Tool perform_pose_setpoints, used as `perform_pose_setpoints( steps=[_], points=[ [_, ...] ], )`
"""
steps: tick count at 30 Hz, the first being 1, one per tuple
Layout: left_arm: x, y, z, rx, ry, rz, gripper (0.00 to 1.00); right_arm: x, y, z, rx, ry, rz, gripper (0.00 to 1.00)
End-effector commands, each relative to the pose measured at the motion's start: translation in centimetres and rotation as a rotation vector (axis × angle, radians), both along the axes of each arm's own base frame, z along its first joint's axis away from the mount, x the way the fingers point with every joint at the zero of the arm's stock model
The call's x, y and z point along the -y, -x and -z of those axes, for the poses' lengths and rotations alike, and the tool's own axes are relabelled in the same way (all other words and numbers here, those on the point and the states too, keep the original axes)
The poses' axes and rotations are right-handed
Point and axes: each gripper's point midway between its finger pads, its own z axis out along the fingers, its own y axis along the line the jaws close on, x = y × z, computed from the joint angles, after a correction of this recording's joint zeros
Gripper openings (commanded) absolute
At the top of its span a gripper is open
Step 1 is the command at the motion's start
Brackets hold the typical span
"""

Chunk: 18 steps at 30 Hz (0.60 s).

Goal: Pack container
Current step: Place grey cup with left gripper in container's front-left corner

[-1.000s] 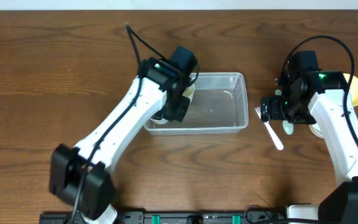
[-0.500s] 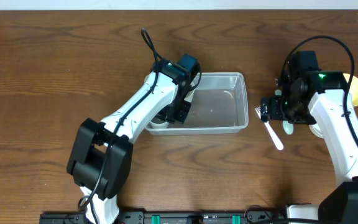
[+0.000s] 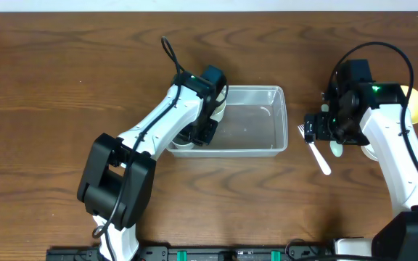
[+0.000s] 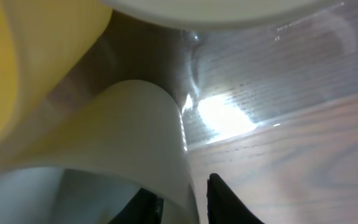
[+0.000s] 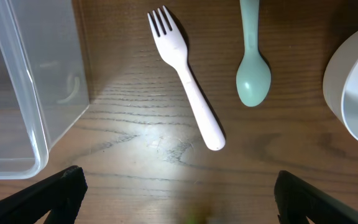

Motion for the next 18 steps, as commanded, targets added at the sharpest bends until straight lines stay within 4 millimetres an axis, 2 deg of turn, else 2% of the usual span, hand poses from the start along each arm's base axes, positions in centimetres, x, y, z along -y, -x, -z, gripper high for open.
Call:
perform_pose_setpoints(
  steps=[1, 3, 5, 8, 10, 12, 15, 18],
  points=[
    [-0.3, -0.4, -0.3, 0.007, -0.01, 0.021, 0.27, 0.5, 0.0, 0.1, -0.006, 0.009, -0.002, 0.98],
    [0.0, -0.8, -1.8, 0.021, -0.003, 0.023, 0.27, 0.5, 0.0, 0.1, -0.007, 0.009, -0.002, 0.98],
    [0.4, -1.3, -4.5, 0.061, 0.019, 0.025, 0.28, 0.5, 0.1, 0.1, -0.007, 0.009, -0.002, 0.99],
    [0.8, -2.2, -9.3, 0.161, 0.074, 0.024, 0.28, 0.4, 0.0, 0.1, -0.006, 0.008, -0.002, 0.99],
    [0.3, -2.6, -12.7, 0.249, 0.096, 0.014, 0.3, 0.4, 0.1, 0.1, -0.007, 0.003, -0.003, 0.99],
    [-1.3, -2.8, -15.8, 0.342, 0.099, -0.014, 0.38, 0.1, 0.0, 0.1, -0.002, -0.011, -0.005, 0.99],
    [-4.6, -2.6, -18.9, 0.424, 0.099, -0.087, 0.39, 0.1, -0.7, -0.7, 0.036, -0.011, -0.006, 0.99],
    [-8.6, -2.5, -21.2, 0.489, 0.108, -0.217, 0.39, 0.0, -2.8, -3.8, 0.142, -0.014, -0.006, 0.99]
  ],
)
